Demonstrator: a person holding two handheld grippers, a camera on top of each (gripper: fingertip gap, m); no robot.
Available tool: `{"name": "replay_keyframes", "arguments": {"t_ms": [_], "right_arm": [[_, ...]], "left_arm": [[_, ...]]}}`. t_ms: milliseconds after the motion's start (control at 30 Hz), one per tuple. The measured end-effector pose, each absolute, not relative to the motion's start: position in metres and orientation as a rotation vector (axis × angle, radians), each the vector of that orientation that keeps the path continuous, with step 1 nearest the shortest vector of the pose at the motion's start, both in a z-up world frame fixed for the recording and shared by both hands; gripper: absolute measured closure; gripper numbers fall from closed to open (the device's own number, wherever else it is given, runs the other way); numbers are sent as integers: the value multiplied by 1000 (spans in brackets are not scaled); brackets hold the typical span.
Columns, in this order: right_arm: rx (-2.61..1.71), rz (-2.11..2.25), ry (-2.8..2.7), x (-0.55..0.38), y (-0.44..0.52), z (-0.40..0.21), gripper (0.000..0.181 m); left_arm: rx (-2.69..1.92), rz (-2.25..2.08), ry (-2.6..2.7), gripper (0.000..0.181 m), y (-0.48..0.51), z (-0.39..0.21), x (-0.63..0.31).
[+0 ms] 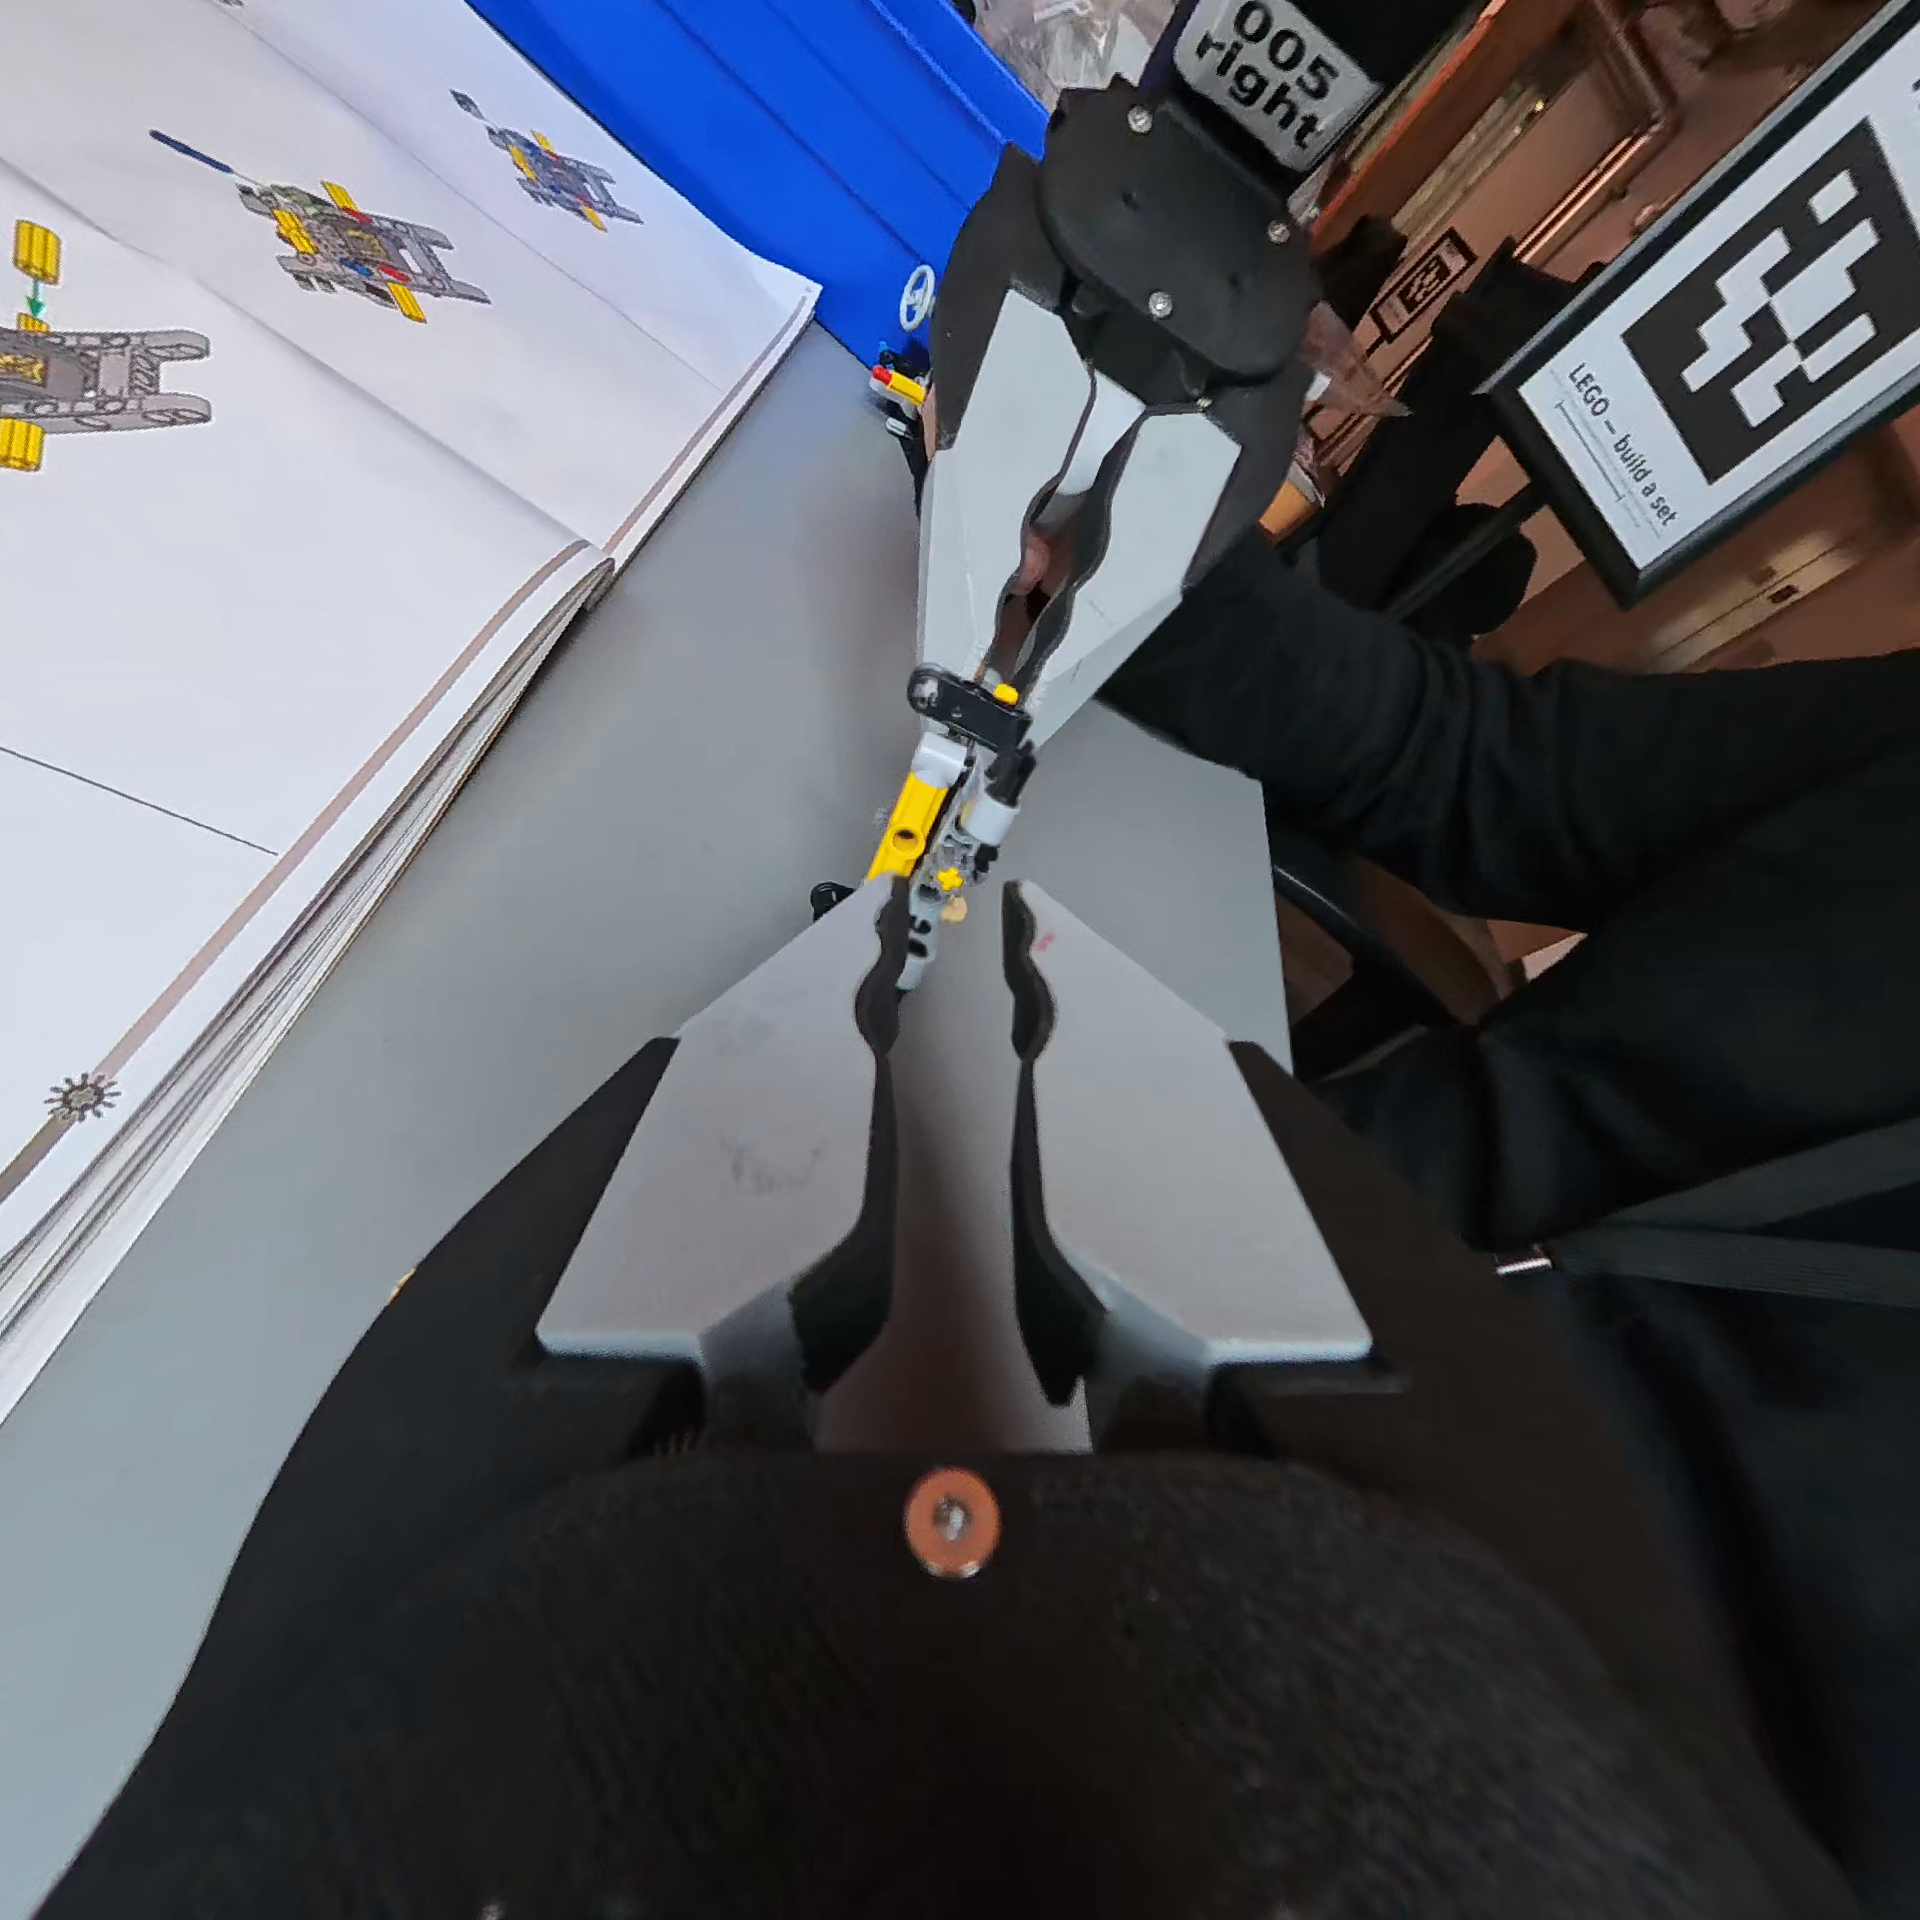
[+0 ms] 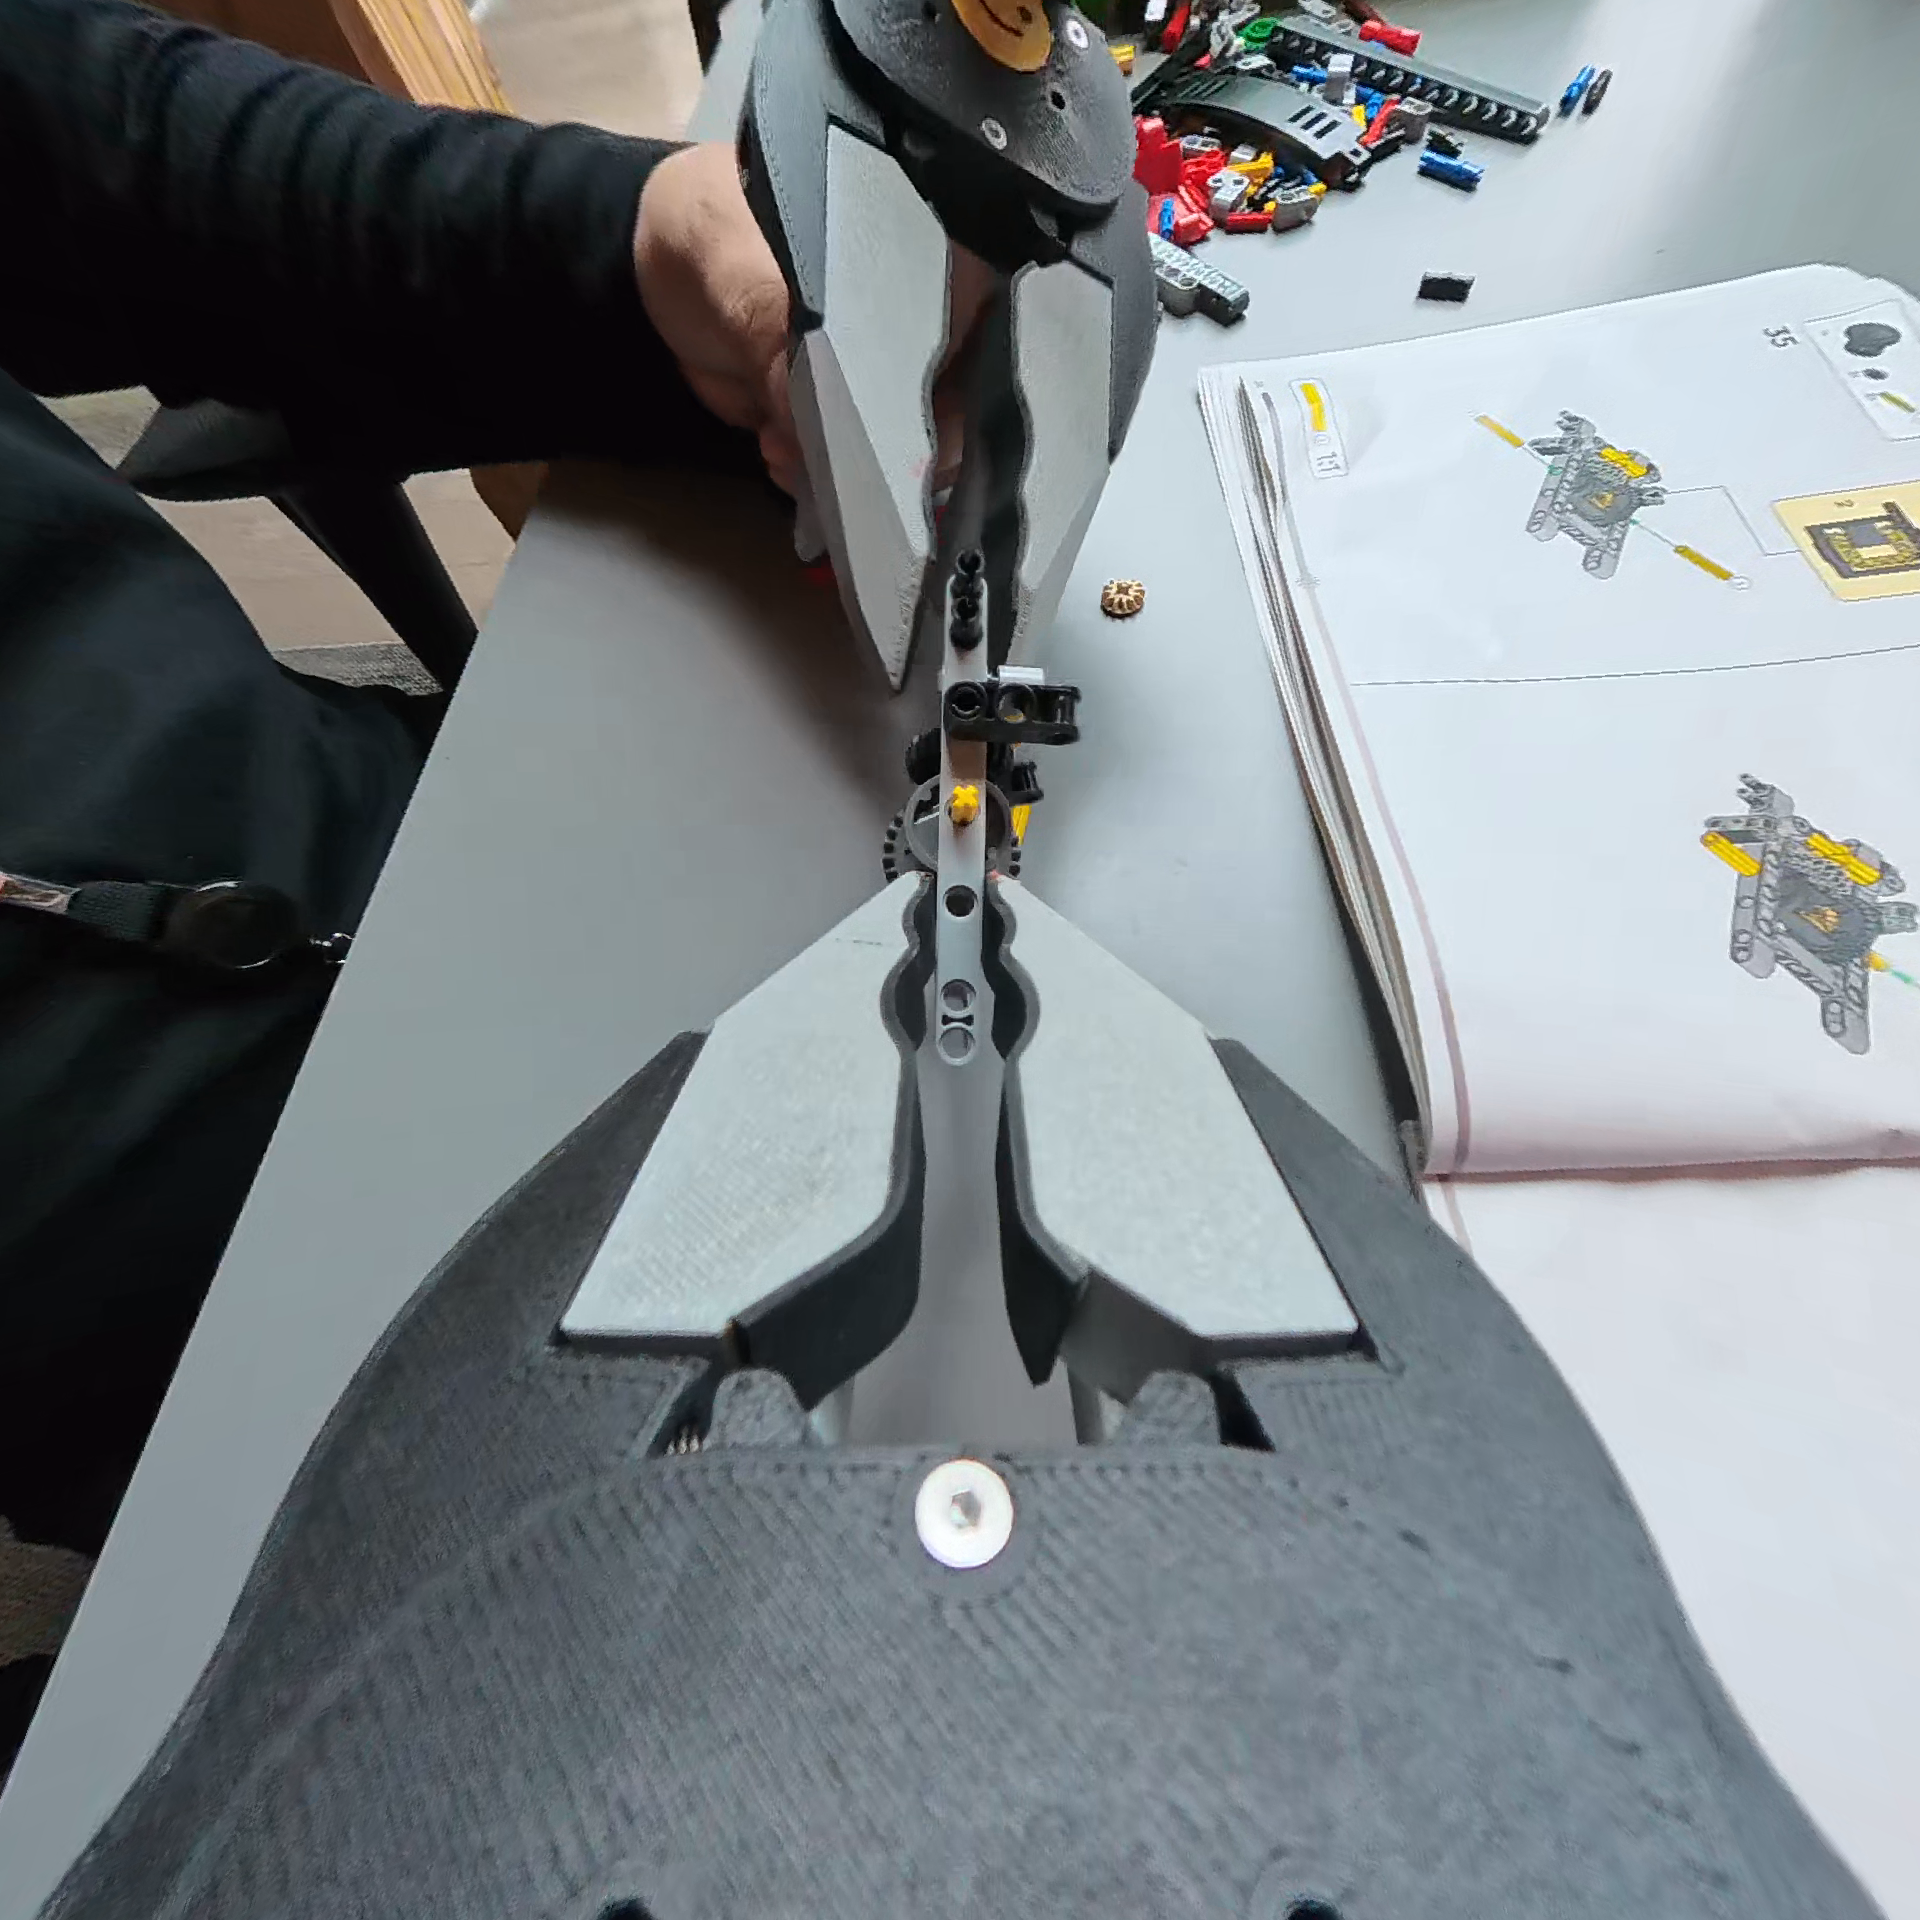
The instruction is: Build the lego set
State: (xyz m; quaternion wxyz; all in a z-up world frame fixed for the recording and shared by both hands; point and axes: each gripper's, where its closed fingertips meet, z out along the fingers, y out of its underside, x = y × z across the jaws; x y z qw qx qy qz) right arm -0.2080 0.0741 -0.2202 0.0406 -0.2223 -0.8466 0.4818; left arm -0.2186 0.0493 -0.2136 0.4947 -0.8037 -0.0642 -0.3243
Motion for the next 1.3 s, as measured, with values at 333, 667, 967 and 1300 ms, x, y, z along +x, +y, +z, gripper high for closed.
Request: {"name": "replay_keyframes", "arguments": {"t_ms": [333,667,967,1300], "right_arm": [[-702,1393,-2602,-214,73,-232,177],[-727,1170,-2512,-220,98,-241,168],[-719,1065,-2370,-204,102,-234,166],[-675,1053,-2543,-176,79,-259,168]], "left_arm": [[-2043,-680,-184,176,48,-230,-225],[-2060,-699,-299,176,50,-238,-236],[-2052,-762,-400,176,52,-241,-246],[-2041,-778,-424,176,52,-241,-249]]}}
